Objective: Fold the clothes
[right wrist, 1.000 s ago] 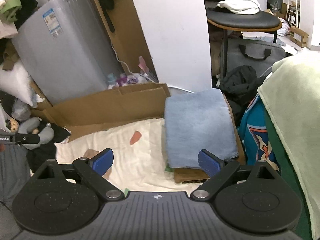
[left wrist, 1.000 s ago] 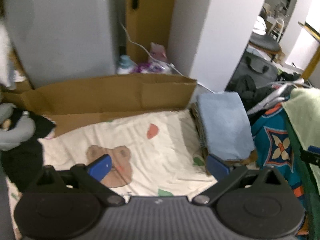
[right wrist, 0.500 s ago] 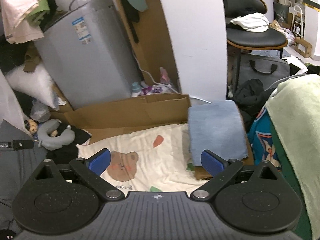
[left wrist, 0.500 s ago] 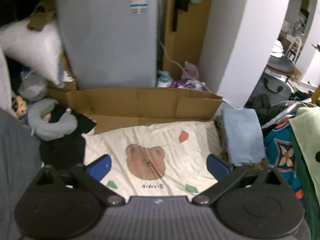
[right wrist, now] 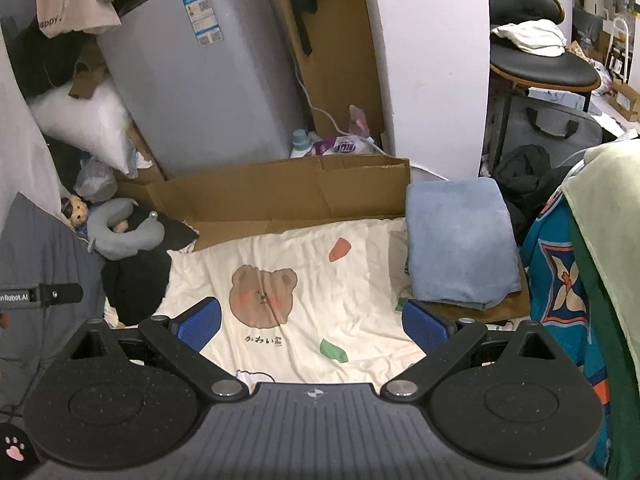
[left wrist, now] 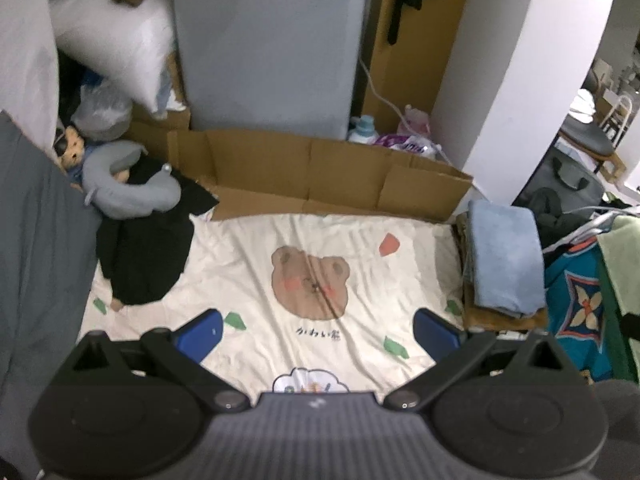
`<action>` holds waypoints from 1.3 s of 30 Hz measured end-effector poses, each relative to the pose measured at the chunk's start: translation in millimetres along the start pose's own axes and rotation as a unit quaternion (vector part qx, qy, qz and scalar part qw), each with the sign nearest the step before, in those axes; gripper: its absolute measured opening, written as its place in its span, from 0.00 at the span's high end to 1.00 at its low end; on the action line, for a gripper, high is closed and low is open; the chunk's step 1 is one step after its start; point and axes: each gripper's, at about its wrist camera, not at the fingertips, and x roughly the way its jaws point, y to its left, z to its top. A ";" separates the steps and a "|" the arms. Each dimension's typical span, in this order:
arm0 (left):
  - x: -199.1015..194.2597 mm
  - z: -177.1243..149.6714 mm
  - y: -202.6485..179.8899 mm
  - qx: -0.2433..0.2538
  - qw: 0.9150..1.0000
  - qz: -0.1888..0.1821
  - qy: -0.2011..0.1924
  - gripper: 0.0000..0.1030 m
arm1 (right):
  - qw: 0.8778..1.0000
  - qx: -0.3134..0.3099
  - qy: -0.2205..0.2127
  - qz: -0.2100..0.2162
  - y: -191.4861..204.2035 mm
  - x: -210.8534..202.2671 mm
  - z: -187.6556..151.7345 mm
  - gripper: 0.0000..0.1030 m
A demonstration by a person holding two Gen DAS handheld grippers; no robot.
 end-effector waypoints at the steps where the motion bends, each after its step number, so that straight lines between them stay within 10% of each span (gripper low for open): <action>1: 2.0 -4.3 -0.1 -0.002 1.000 0.000 0.000 0.01 | 1.000 -0.001 0.000 0.001 0.4 1.8 -3.6 0.03; 39: 66.7 -58.0 6.5 -0.020 0.999 0.032 0.027 0.01 | 0.999 0.030 0.025 0.003 -15.9 23.1 -27.7 0.03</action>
